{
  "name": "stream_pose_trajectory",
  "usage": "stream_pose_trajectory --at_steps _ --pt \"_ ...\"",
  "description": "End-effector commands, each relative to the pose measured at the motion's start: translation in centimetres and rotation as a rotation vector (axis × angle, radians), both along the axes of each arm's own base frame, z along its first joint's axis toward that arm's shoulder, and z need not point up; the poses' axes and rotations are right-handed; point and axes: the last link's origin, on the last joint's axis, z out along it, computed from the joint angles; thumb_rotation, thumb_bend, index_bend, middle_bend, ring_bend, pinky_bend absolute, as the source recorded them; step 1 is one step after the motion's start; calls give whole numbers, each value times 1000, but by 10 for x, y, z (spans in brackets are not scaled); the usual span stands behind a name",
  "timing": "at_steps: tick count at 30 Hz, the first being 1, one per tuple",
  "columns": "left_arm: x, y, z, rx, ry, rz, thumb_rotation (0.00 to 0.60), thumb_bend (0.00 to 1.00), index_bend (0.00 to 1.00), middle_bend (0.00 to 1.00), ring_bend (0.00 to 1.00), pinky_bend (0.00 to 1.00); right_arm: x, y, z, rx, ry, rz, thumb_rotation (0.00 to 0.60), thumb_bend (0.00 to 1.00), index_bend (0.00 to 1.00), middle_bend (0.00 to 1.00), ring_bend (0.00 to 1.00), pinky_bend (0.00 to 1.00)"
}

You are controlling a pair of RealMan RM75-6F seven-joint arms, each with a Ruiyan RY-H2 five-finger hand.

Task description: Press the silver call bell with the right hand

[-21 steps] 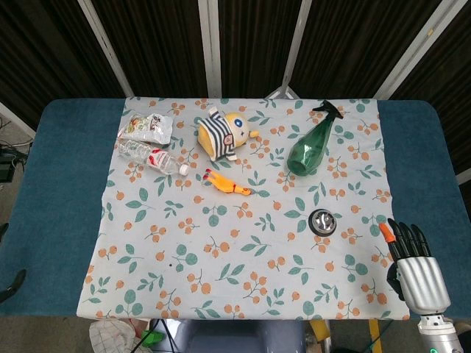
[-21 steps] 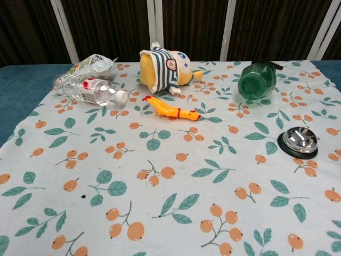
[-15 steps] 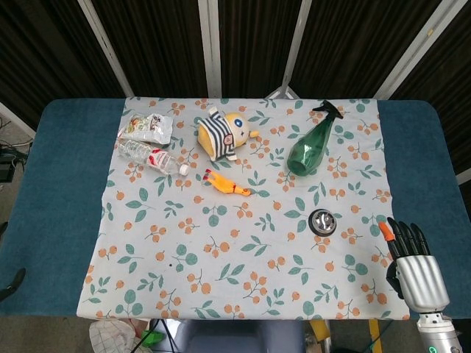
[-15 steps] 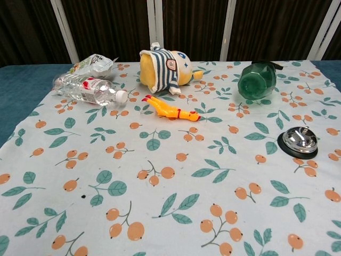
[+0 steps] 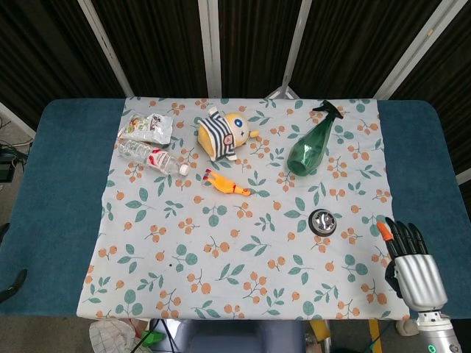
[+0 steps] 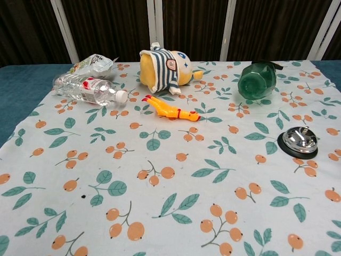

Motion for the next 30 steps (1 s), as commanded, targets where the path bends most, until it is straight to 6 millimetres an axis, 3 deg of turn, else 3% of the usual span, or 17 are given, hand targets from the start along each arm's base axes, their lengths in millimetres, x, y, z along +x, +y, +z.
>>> stream_pose_trajectory --at_steps 1,19,30 --pt "1 -2 -1 -1 -1 0 600 404 55 0 28 165 5 -8 -8 10 4 36 600 1000 7 0 0 0" --pt "2 3 -8 -11 19 7 600 404 55 0 28 165 48 -87 -69 154 -53 80 600 1000 6 0 0 0" --pt "0 5 -6 -2 20 19 600 405 55 0 28 165 45 -117 -108 236 -60 20 600 1000 7 0 0 0"
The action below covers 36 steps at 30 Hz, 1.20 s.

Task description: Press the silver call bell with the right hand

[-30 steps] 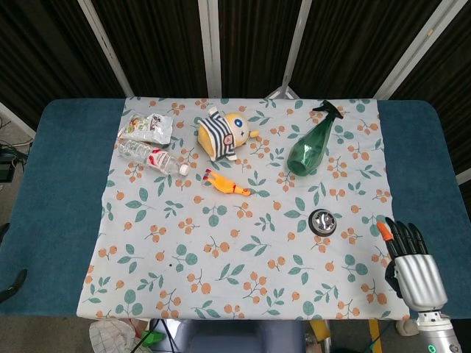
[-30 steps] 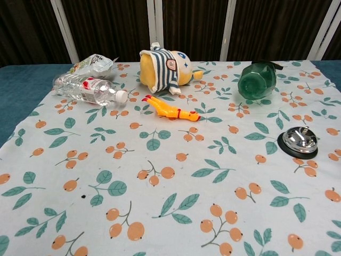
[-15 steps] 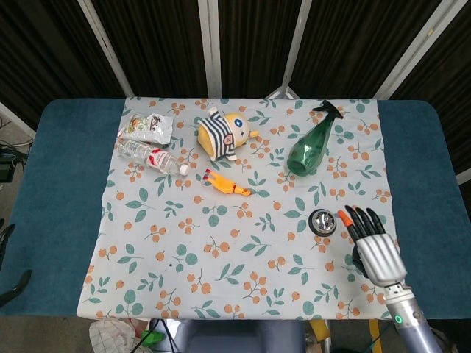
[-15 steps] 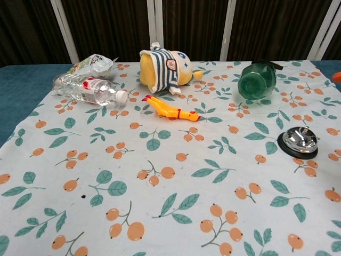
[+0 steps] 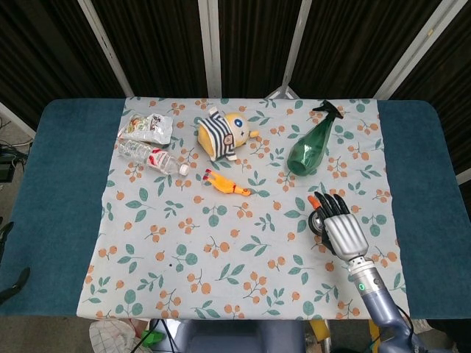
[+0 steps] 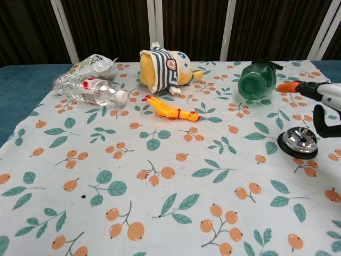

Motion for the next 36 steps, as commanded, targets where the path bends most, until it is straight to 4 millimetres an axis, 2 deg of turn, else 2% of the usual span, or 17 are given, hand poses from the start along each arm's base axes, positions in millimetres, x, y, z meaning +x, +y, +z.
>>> stream_pose_trajectory --at_steps 1,14,23,32,36 --pt "0 1 0 -1 0 2 600 405 55 0 29 165 -4 -8 -13 29 -4 -21 600 1000 7 0 0 0" --pt "0 1 -3 -4 18 11 600 404 55 0 29 165 -27 -22 -41 90 -25 -86 600 1000 7 0 0 0" --pt "1 3 -7 -14 32 14 600 404 55 0 28 165 -39 -22 -54 130 -24 -107 600 1000 8 0 0 0" --pt "2 2 -8 -15 32 12 600 404 55 0 29 165 -39 -23 -56 160 -2 -104 600 1000 8 0 0 0" --pt "2 1 -6 -15 26 10 600 405 55 0 28 165 -27 -25 -39 123 -42 -63 600 1000 9 0 0 0"
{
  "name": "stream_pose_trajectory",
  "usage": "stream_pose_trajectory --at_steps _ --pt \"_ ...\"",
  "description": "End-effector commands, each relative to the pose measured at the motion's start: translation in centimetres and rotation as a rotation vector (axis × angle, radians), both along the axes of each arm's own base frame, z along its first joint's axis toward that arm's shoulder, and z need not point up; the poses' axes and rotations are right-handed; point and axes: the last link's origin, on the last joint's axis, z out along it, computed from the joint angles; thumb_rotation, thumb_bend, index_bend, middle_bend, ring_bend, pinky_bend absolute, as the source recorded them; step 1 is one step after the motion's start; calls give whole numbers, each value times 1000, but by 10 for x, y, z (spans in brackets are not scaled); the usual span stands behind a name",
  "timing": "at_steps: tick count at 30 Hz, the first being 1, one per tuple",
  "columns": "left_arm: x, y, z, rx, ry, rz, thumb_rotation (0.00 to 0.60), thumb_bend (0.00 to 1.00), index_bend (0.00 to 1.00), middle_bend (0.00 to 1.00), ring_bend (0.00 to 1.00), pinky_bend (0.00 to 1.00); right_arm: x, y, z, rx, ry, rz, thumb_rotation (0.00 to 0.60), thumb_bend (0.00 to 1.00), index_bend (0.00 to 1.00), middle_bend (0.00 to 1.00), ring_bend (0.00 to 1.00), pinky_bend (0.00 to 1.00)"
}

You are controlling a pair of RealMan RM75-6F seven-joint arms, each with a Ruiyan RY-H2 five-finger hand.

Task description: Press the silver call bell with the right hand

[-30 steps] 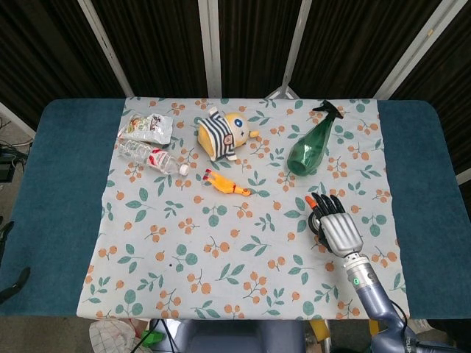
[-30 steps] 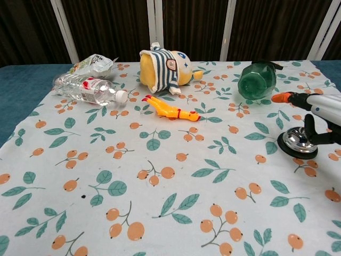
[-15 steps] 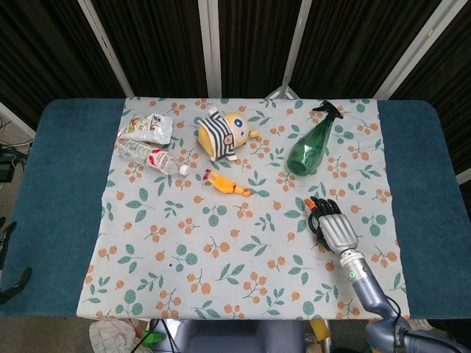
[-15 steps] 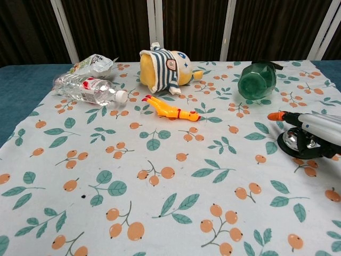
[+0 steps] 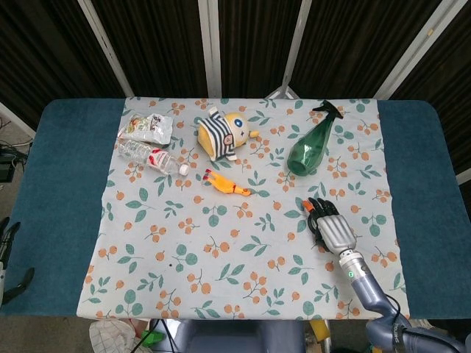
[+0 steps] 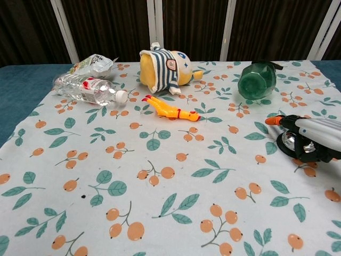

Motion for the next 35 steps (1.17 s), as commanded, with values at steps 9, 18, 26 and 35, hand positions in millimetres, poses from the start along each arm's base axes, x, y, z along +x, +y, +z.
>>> stream_pose_trajectory --at_steps 9,18,26,35 --pt "0 -1 3 -1 -12 -8 600 404 56 0 28 165 51 23 109 -281 -166 185 600 1000 9 0 0 0" --pt "0 -5 6 -2 -28 -18 600 405 56 0 28 165 44 101 163 -376 -89 204 600 1000 9 0 0 0" --pt "-1 -8 12 10 -44 -25 600 404 56 0 28 165 8 136 154 -430 18 133 600 1000 9 0 0 0" --pt "-1 -7 12 11 -42 -57 600 404 55 0 28 165 -5 135 142 -413 56 103 600 1000 9 0 0 0"
